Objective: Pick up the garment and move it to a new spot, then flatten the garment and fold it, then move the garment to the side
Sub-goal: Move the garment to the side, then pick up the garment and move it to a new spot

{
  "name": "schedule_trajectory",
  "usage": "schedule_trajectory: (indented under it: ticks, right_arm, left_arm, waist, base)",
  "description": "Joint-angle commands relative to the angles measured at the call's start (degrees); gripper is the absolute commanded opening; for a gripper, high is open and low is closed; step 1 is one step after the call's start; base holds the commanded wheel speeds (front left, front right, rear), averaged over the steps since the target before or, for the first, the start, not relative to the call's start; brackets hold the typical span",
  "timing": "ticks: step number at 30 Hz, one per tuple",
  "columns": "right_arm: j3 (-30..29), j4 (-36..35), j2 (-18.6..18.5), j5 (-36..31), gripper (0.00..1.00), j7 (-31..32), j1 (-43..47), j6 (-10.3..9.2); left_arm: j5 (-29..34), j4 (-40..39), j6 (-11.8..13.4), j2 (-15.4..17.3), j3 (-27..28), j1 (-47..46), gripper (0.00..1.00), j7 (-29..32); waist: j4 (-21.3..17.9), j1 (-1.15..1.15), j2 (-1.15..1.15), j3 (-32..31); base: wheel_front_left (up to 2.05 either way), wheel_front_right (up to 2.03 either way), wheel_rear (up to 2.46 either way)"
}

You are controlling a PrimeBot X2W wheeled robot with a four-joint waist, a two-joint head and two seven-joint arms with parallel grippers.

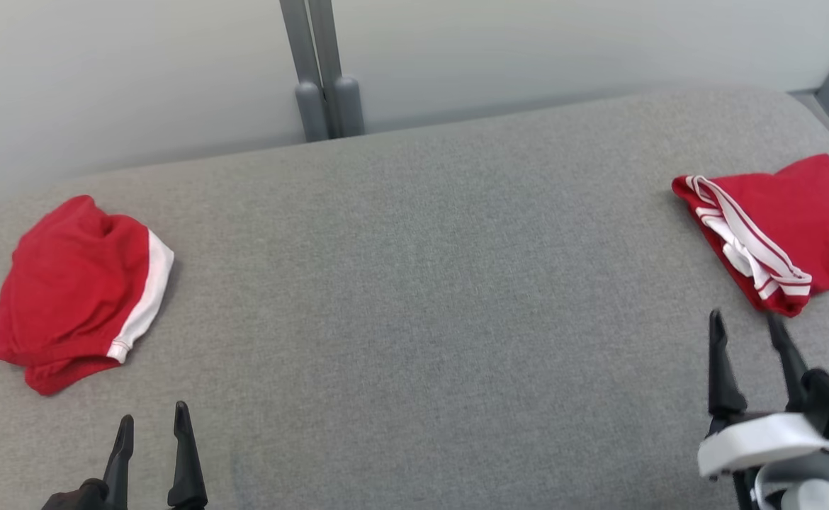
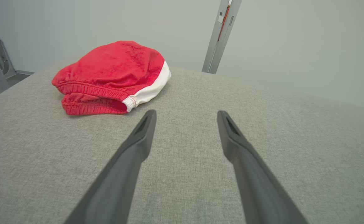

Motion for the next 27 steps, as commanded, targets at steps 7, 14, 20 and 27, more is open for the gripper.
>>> schedule_trajectory:
  ticks: [7, 14, 20, 27]
  right_arm:
    - [2.5, 1.9, 0.8, -0.3, 1.0, -0.1, 5.3, -0.01]
    - [3.7, 2.7, 0.7, 0.0, 1.0, -0.1, 5.4, -0.02]
    - [4.0, 3.0, 0.7, 0.0, 1.0, -0.2, 4.8, -0.02]
    - [4.2, 3.2, 0.7, -0.3, 1.0, -0.2, 4.9, -0.02]
  left_arm:
    - [-0.9, 1.2, 0.1, 0.2, 0.2, 1.2, 1.0, 0.0]
    - [-0.9, 1.5, -0.2, 0.2, -0.2, 1.5, 1.0, 0.0]
    - [-0.3, 1.4, -0.3, 0.2, -0.7, 1.5, 1.0, 0.0]
    - [0.1, 1.3, -0.4, 0.2, -0.3, 1.7, 1.0, 0.0]
  waist:
    - [2.0, 0.0, 0.0, -4.3]
    - [3.0, 0.0, 0.0, -5.0]
    - [3.2, 0.0, 0.0, -5.2]
    - [3.0, 0.0, 0.0, -5.4]
  base:
    - [0.0, 0.0, 0.0]
    - [0.0, 0.0, 0.0]
    - [0.0, 0.0, 0.0]
    - [0.0, 0.0, 0.0]
